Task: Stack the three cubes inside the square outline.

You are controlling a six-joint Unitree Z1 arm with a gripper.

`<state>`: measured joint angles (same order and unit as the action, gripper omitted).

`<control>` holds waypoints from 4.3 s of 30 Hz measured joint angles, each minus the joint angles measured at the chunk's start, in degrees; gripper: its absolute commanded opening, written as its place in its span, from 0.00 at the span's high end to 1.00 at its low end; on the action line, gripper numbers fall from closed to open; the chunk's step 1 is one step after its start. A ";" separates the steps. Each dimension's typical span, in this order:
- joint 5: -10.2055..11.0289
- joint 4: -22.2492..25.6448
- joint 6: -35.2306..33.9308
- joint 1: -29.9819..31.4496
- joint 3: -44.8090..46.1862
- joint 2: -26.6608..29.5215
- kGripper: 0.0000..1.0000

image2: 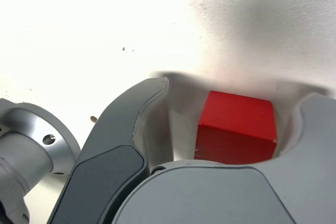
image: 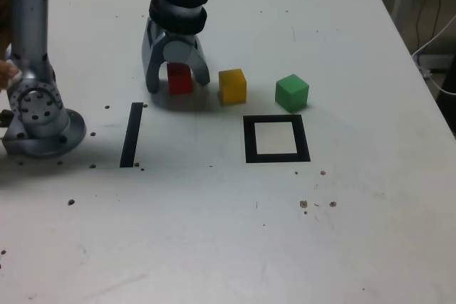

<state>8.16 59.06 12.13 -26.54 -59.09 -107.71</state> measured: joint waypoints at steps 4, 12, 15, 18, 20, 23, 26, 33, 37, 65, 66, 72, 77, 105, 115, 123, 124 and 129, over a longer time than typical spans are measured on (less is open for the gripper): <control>0.14 -0.12 0.00 0.00 0.00 0.17 0.78; 0.14 -0.12 0.00 0.00 0.00 0.59 0.78; 0.14 -0.10 0.03 0.00 0.00 0.95 0.78; 0.14 0.02 0.05 0.00 0.00 1.39 0.78; 0.14 0.09 0.05 0.00 0.00 1.60 0.78; 0.14 0.17 0.06 0.06 -0.01 1.70 0.78; 0.03 0.30 0.06 0.21 -0.05 1.80 0.78; -0.73 1.69 -0.11 1.71 -0.62 3.32 0.78; -1.21 4.20 -1.39 4.05 -1.86 5.28 0.78; -4.57 13.93 -13.66 25.98 -18.45 1.02 0.78; -4.58 14.28 -13.91 26.52 -19.25 0.48 0.78; -4.74 15.65 -15.34 29.66 -24.00 -2.87 0.78; -5.23 15.82 -15.80 31.06 -26.54 -5.73 0.78; -6.16 15.74 -15.50 32.25 -33.97 -15.19 0.78; -6.23 15.71 -15.14 32.25 -34.93 -16.44 0.78; -6.23 15.61 -14.57 32.25 -35.46 -17.26 0.52; -6.23 15.53 -14.41 32.25 -35.49 -17.33 0.42; -6.26 15.22 -13.82 32.25 -35.60 -17.51 0.03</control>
<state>1.90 74.28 -1.69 5.71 -94.69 -125.22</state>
